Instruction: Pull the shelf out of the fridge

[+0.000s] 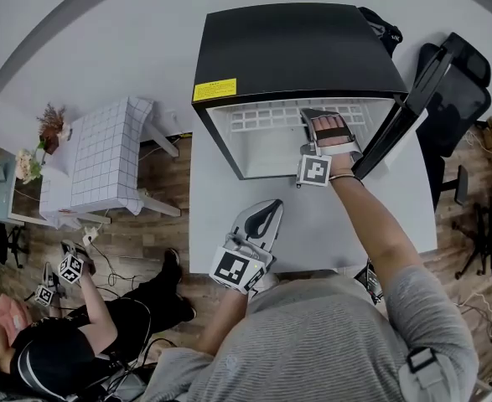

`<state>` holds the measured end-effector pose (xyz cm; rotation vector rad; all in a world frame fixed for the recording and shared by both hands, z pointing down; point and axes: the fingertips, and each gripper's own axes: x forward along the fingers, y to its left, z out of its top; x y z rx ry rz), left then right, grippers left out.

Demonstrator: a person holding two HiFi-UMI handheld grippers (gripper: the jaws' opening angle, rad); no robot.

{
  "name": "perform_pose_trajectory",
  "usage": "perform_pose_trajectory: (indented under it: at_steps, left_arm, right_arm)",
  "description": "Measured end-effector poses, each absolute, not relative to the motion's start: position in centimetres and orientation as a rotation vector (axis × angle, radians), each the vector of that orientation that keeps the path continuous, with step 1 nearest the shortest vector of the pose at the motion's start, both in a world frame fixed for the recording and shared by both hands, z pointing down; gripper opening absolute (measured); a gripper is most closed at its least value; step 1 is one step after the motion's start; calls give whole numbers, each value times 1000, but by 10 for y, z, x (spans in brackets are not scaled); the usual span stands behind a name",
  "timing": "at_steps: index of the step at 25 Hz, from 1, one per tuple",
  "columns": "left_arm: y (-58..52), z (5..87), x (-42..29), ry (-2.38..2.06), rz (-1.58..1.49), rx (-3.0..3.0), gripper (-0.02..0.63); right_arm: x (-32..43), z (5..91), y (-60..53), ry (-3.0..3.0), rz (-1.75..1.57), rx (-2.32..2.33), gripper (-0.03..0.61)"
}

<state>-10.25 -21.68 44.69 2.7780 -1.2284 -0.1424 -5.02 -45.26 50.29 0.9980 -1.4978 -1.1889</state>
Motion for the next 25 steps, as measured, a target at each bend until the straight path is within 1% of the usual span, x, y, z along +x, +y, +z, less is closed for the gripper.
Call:
perform_pose_trajectory:
  at_steps: [3, 7, 14, 15, 17, 19, 25]
  left_arm:
    - [-217, 448, -104, -1238, -148, 2768, 12]
    - [-225, 444, -115, -1312, -138, 2754, 12]
    - [-275, 425, -203, -1863, -30, 2587, 15]
    - [-285, 421, -215, -1926, 8, 2571, 20]
    - [-305, 413, -231, -1989, 58, 2532, 115]
    - [-321, 406, -242, -2005, 47, 2486, 126]
    - [-347, 387, -243, -2096, 23, 2427, 120]
  right_arm:
    - [-42, 504, -456, -1425, -1208, 1004, 35]
    - [-46, 501, -454, -1469, -1183, 1005, 35]
    - [-44, 506, -455, -1468, -1160, 986, 35]
    - [-42, 506, -456, -1454, -1164, 986, 35]
    - [-42, 506, -456, -1452, -1163, 986, 35]
    - [-43, 506, -455, -1461, -1157, 988, 35]
    - [-45, 504, -455, -1486, -1143, 992, 35]
